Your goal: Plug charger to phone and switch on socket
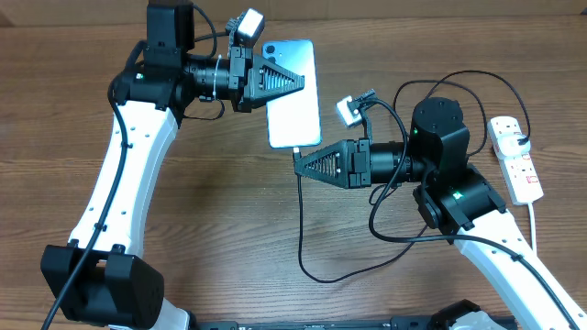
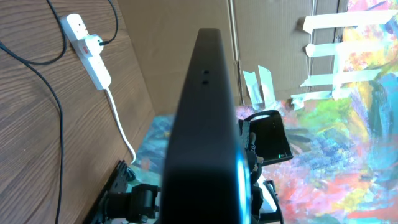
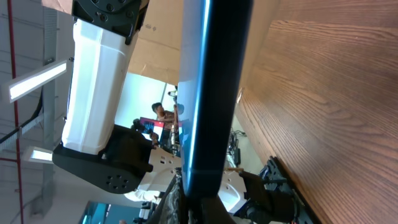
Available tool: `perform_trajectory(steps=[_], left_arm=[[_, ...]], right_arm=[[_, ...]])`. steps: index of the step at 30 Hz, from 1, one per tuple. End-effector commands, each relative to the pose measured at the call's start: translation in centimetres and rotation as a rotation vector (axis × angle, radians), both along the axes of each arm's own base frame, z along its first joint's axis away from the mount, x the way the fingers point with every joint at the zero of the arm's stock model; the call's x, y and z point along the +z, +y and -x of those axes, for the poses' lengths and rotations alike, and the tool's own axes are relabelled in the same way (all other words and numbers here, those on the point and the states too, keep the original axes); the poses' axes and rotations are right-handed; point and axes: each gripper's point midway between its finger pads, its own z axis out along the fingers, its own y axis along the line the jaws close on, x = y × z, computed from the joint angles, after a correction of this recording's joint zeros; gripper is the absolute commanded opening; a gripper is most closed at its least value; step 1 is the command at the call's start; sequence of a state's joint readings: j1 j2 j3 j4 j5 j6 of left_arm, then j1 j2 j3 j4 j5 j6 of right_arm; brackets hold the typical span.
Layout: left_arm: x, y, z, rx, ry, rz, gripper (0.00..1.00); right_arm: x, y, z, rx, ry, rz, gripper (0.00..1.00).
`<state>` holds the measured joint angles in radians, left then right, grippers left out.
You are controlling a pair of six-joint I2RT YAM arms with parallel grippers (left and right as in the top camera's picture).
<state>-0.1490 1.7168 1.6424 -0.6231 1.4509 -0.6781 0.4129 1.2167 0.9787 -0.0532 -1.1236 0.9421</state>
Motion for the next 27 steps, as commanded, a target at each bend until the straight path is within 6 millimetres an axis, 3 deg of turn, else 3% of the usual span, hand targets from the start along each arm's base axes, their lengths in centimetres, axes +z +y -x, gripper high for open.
perform_trajectory(steps=[1, 27], left_arm=[[1.53, 0.24, 0.73, -0.016, -0.060, 0.022, 0.04], [1.64, 0.20, 0.92, -0.027, -0.075, 0.031, 0.04]], right_arm=[[0.22, -0.04, 0.05, 0.008, -0.007, -0.006, 0.04], [0.39, -0.05, -0.80, -0.040, -0.004, -0.006, 0.04]])
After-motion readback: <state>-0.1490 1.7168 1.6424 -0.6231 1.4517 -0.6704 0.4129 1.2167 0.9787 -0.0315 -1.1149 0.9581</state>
